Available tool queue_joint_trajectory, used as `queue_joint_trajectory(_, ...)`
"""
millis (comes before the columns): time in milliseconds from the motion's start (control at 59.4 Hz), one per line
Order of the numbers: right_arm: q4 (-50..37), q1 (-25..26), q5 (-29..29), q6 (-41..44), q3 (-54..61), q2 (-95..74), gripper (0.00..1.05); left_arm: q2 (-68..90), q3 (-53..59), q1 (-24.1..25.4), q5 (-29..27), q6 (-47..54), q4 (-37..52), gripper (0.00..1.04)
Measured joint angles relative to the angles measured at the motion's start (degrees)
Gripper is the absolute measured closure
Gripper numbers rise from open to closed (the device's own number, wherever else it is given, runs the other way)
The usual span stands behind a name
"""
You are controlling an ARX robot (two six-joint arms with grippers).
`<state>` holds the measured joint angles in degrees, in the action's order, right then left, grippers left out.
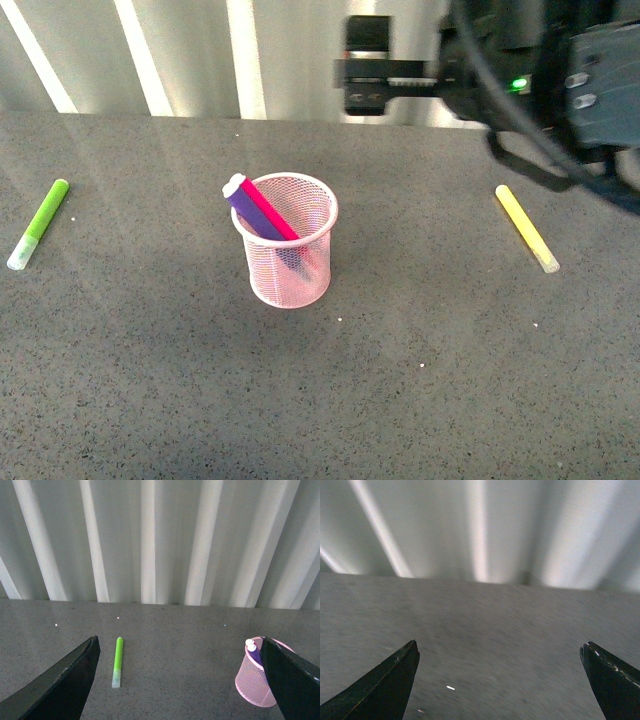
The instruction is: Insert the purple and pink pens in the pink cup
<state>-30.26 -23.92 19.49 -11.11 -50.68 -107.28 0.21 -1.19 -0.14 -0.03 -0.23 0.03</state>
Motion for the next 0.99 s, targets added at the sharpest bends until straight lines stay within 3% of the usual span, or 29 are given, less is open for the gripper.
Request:
queue_joint_trajectory(151, 3.9, 5.2, 1.6, 0.0, 10.1, 11.3, 0.07, 0.0, 0.0, 0.0, 0.0, 0.0, 0.0, 0.07)
queue_joint_trajectory(353, 2.8, 5.4, 0.7, 0.1, 11.2, 13.2, 0.08, -0.1, 0.0, 0.0, 0.0, 0.0, 0.0, 0.07)
queue_joint_trajectory(505, -30.4, 7.5, -5.0, 8.4, 23.4, 12.1, 0.33, -0.1, 0.0, 0.0, -0.1, 0.0, 0.0, 0.07)
queue_joint_trajectory(555, -35.5, 8.9, -5.7, 9.6, 26.6, 14.5, 0.42, 0.0, 0.0, 0.0, 0.0, 0.0, 0.0, 0.07)
queue_joint_trajectory(909, -34.3, 14.9, -11.1, 11.0, 39.3, 30.3, 1.01, -0.1, 0.0, 0.0, 0.0, 0.0, 0.0, 0.07)
queue_joint_trajectory(993, -32.2, 16.4, -12.1, 11.2, 41.9, 35.0, 1.01, -0.1, 0.0, 0.0, 0.0, 0.0, 0.0, 0.07)
